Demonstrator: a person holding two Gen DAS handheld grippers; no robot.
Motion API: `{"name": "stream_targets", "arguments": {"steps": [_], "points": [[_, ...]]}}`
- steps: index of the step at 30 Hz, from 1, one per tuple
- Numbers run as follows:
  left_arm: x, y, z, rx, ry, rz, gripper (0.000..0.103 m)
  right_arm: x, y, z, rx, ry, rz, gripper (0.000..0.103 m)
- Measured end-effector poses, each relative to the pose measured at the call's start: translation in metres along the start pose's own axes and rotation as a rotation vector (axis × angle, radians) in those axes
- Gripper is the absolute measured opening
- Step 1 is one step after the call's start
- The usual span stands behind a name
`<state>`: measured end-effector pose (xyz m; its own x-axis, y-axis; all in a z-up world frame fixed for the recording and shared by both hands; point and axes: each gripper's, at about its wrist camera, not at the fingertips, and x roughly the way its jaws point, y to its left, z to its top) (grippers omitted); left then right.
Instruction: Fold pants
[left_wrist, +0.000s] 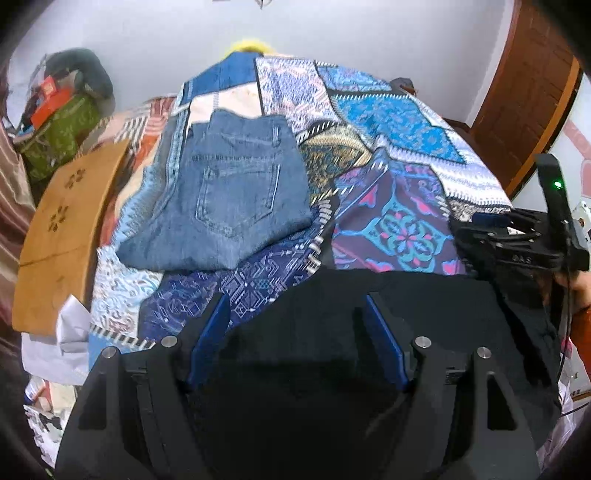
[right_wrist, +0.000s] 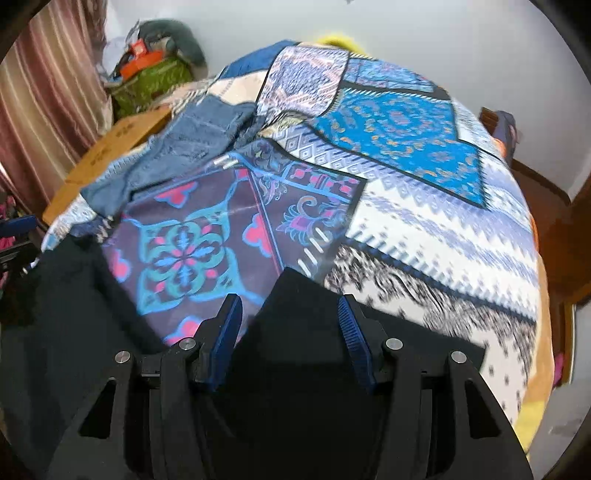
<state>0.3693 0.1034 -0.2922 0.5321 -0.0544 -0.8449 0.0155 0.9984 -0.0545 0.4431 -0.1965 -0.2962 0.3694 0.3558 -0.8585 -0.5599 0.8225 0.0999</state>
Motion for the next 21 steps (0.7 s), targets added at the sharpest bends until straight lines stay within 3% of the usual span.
{"name": "stream_targets", "arguments": {"steps": [3,4,5,8,11,14,21], "points": [[0.008,0.002,-0.004,-0.005,0.017,0.007,0.073,0.025,-0.004,0.003,0.016,0.074,0.031,0.046],[0.009,0.001,-0.005,-0.001,0.017,0.010,0.073,0.026,-0.006,0.003,0.020,0.059,0.038,0.040],[0.009,0.000,-0.006,0.003,0.016,0.012,0.073,0.026,-0.007,0.002,0.014,0.036,0.033,0.025],[0.008,-0.008,-0.008,0.029,0.019,0.020,0.073,0.022,-0.014,-0.002,0.044,0.020,0.040,0.014],[0.001,-0.016,-0.008,0.044,0.019,0.008,0.073,0.012,-0.016,-0.008,0.043,0.013,0.037,0.013],[-0.010,-0.030,-0.008,0.074,0.012,0.000,0.073,-0.020,-0.018,-0.014,0.042,-0.047,0.028,0.013],[-0.037,-0.073,-0.011,0.130,-0.004,-0.050,0.076,-0.143,-0.042,-0.044,0.063,-0.230,-0.028,0.013]]}}
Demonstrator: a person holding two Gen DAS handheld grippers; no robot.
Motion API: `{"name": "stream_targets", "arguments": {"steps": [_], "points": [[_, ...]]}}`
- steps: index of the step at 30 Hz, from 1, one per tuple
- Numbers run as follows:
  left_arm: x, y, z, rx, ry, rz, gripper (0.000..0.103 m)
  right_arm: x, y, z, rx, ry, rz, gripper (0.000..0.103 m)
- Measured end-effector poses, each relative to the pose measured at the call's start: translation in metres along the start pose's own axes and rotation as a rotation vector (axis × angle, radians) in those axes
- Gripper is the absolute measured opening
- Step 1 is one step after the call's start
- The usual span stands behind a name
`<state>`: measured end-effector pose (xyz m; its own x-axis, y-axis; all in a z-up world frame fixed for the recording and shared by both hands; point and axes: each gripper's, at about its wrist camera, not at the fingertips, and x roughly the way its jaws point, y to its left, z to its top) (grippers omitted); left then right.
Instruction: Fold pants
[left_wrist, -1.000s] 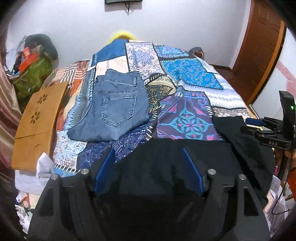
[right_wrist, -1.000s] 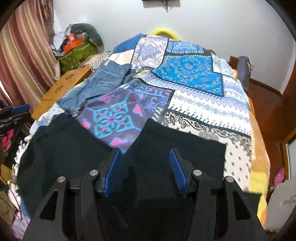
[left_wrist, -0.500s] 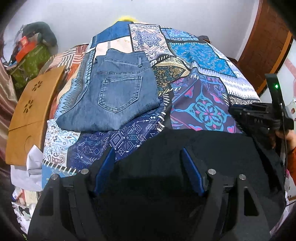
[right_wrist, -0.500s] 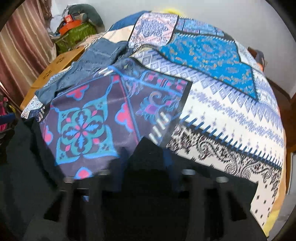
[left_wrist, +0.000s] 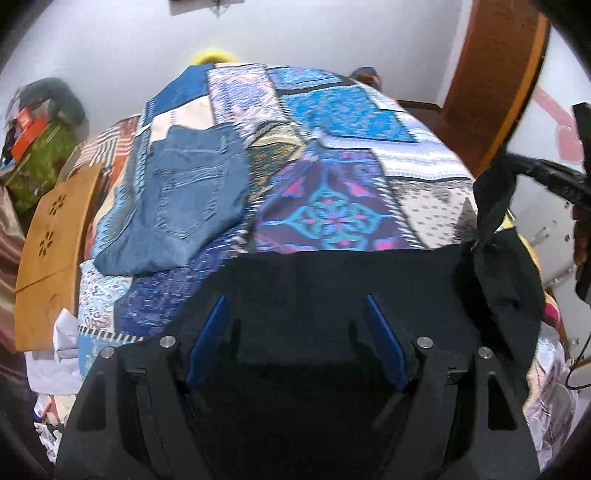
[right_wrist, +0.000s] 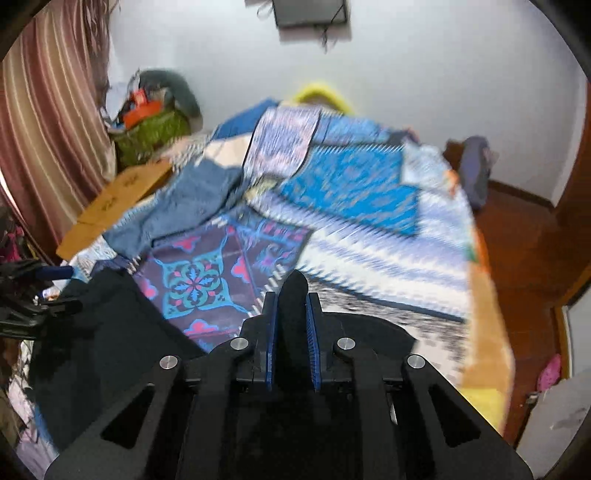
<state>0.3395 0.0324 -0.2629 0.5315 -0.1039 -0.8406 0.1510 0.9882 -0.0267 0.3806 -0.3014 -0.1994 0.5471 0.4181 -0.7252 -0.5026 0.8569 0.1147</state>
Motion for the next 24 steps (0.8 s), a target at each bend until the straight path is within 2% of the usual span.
{"name": "stream_targets", "arguments": {"steps": [3,5,10,16,20,24], "points": [[-0.009,-0.022,-0.002,0.026,-0.009,-0.013,0.080,-0.043,-0.007,-0.008,0.016,-0.043,-0.028,0.013],[-0.013,-0.038,-0.004,0.045,-0.006,-0.024,0.081,-0.057,-0.008,-0.011,0.028,-0.054,-0.044,0.013],[-0.015,-0.074,-0.014,0.098,0.012,-0.039,0.082,-0.092,-0.025,-0.057,0.078,-0.027,-0.082,0.013],[-0.005,-0.102,-0.028,0.144,0.051,-0.026,0.083,-0.096,-0.046,-0.137,0.191,0.089,-0.094,0.013],[0.011,-0.108,-0.035,0.120,0.091,-0.014,0.083,-0.085,-0.055,-0.189,0.260,0.176,-0.112,0.017],[0.028,-0.110,-0.042,0.109,0.148,-0.004,0.083,-0.083,-0.070,-0.213,0.364,0.202,-0.104,0.018]]}}
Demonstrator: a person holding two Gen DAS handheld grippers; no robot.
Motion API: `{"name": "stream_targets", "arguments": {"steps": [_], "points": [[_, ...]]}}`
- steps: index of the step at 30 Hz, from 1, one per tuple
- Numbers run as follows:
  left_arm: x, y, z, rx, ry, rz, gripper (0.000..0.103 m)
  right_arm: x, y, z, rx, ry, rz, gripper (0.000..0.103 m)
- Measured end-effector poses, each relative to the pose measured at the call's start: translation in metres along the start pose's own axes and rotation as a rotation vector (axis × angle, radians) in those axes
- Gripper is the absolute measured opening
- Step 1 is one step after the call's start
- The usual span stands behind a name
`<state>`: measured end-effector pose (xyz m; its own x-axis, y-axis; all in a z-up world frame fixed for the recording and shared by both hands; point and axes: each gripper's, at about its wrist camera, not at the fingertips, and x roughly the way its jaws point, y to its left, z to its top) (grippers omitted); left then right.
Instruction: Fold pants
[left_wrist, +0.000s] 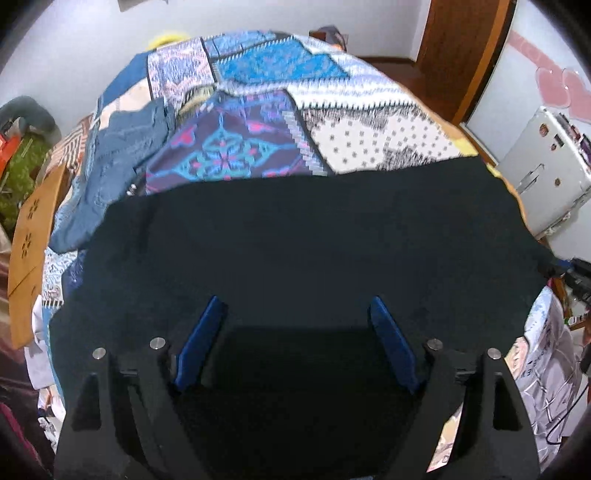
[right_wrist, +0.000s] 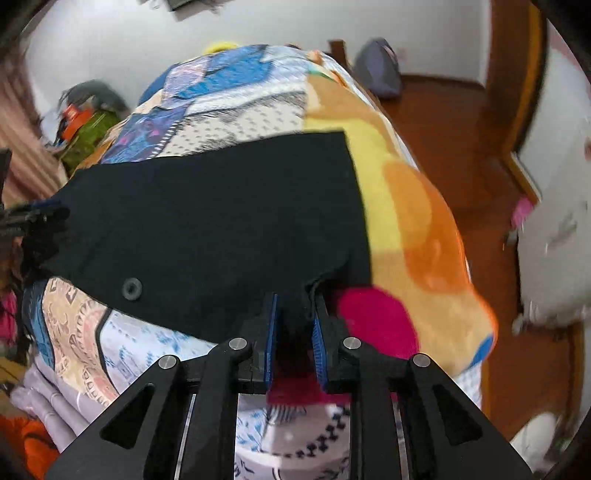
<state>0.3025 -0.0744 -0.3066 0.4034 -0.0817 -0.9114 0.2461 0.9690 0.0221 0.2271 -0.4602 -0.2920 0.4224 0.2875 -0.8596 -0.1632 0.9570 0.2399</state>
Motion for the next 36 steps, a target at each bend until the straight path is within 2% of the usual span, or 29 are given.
{"name": "stream_targets", "arguments": {"steps": [3,10,15,20,22,23,27,30,36], "points": [[0.008,-0.006,-0.001,0.021,0.014,0.024,0.083,-0.008,-0.009,0.009,0.017,-0.031,0.007,0.026],[0.013,-0.006,0.001,-0.008,0.011,0.013,0.089,0.003,-0.014,0.057,-0.015,-0.110,-0.014,0.026],[0.015,-0.005,0.003,-0.011,0.014,0.006,0.091,0.037,-0.019,0.080,-0.039,-0.087,-0.050,0.026],[0.018,-0.003,0.005,-0.022,0.010,0.006,0.095,0.061,-0.029,0.084,-0.010,-0.048,-0.035,0.026],[0.019,-0.003,0.006,-0.026,0.005,0.008,0.095,0.062,-0.028,0.084,-0.012,-0.066,-0.027,0.026],[0.019,-0.003,0.006,-0.025,0.004,0.010,0.096,0.061,-0.027,0.084,-0.017,-0.074,-0.029,0.026],[0.020,-0.003,0.008,-0.030,0.003,0.014,0.096,0.059,-0.017,0.084,-0.077,-0.102,-0.060,0.012],[0.019,-0.004,0.008,-0.027,0.004,0.016,0.096,0.053,-0.008,0.086,-0.136,-0.128,-0.095,0.010],[0.007,-0.005,0.009,-0.023,-0.018,0.006,0.096,0.028,-0.001,0.102,-0.181,-0.257,-0.131,0.010]]}}
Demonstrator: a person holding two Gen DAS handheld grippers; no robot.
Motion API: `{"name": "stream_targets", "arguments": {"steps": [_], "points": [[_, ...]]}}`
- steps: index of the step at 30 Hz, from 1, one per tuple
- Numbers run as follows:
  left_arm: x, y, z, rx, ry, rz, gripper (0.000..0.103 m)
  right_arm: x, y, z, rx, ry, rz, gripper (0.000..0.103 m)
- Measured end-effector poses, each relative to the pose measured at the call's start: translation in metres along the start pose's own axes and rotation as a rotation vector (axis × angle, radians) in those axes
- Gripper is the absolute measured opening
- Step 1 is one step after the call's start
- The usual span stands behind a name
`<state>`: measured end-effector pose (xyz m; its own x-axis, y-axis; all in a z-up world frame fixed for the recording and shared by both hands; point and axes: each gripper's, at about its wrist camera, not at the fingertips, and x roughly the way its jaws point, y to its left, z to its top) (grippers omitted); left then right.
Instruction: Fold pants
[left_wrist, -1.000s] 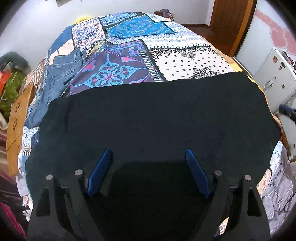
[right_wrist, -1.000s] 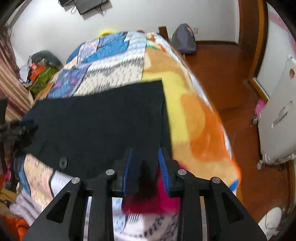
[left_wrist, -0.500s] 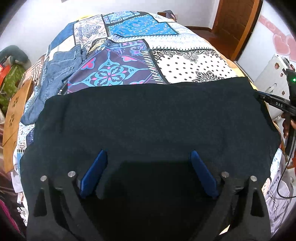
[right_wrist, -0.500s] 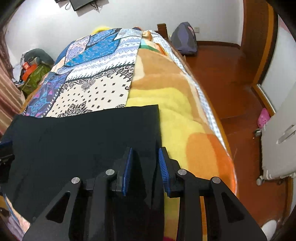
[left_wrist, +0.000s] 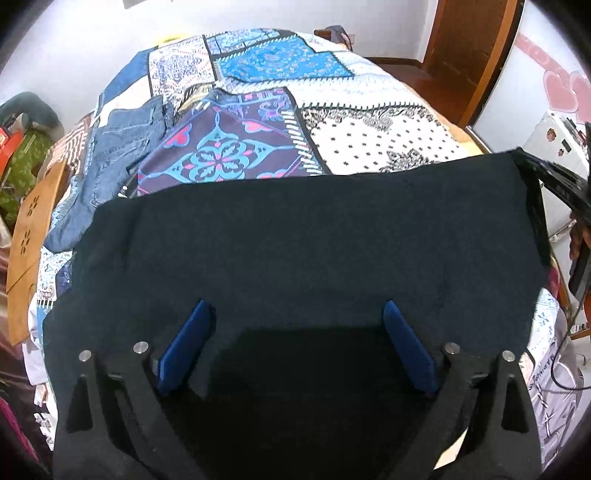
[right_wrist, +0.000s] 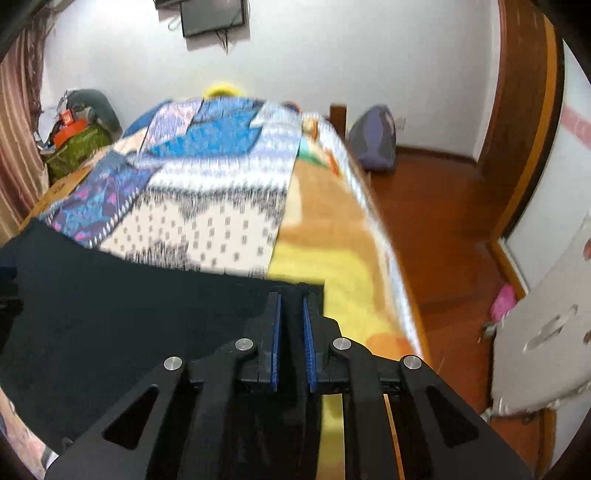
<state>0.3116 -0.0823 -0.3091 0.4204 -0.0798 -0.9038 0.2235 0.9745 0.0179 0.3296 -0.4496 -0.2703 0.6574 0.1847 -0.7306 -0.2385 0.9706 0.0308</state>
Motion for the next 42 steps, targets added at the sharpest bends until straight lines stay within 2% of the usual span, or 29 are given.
{"name": "stream_targets", "arguments": {"steps": [5,8,10,13,15,18,25,28,33,38,42], "points": [[-0.014,0.003,0.003,-0.010,-0.036,0.013,0.096,0.019,-0.005,0.016,-0.003,0.015,-0.034,0.009],[-0.022,0.011,0.004,-0.023,-0.054,0.025,0.096,0.049,-0.011,0.014,0.031,0.127,-0.023,0.010],[-0.029,0.018,0.004,-0.037,-0.066,0.034,0.096,0.057,-0.011,0.011,0.048,0.162,-0.021,0.010],[-0.043,0.032,0.004,-0.068,-0.098,0.053,0.096,0.050,-0.010,0.012,0.060,0.163,-0.039,0.021],[-0.054,0.045,0.003,-0.089,-0.123,0.071,0.096,0.036,-0.007,0.014,0.071,0.144,-0.015,0.032],[-0.075,0.071,-0.003,-0.130,-0.158,0.116,0.096,0.009,0.006,0.018,0.046,0.109,0.020,0.034],[-0.119,0.134,-0.036,-0.221,-0.209,0.209,0.096,-0.037,0.058,0.030,-0.033,0.030,0.114,0.040],[-0.132,0.162,-0.059,-0.251,-0.202,0.252,0.096,-0.048,0.087,0.033,-0.064,0.010,0.153,0.041],[-0.138,0.204,-0.098,-0.299,-0.171,0.281,0.096,-0.052,0.141,0.040,-0.123,-0.002,0.221,0.042],[-0.119,0.250,-0.126,-0.370,-0.119,0.256,0.096,-0.041,0.202,0.052,-0.190,0.011,0.305,0.043],[-0.092,0.279,-0.127,-0.410,-0.094,0.199,0.095,-0.026,0.245,0.064,-0.245,0.032,0.358,0.043]]}}
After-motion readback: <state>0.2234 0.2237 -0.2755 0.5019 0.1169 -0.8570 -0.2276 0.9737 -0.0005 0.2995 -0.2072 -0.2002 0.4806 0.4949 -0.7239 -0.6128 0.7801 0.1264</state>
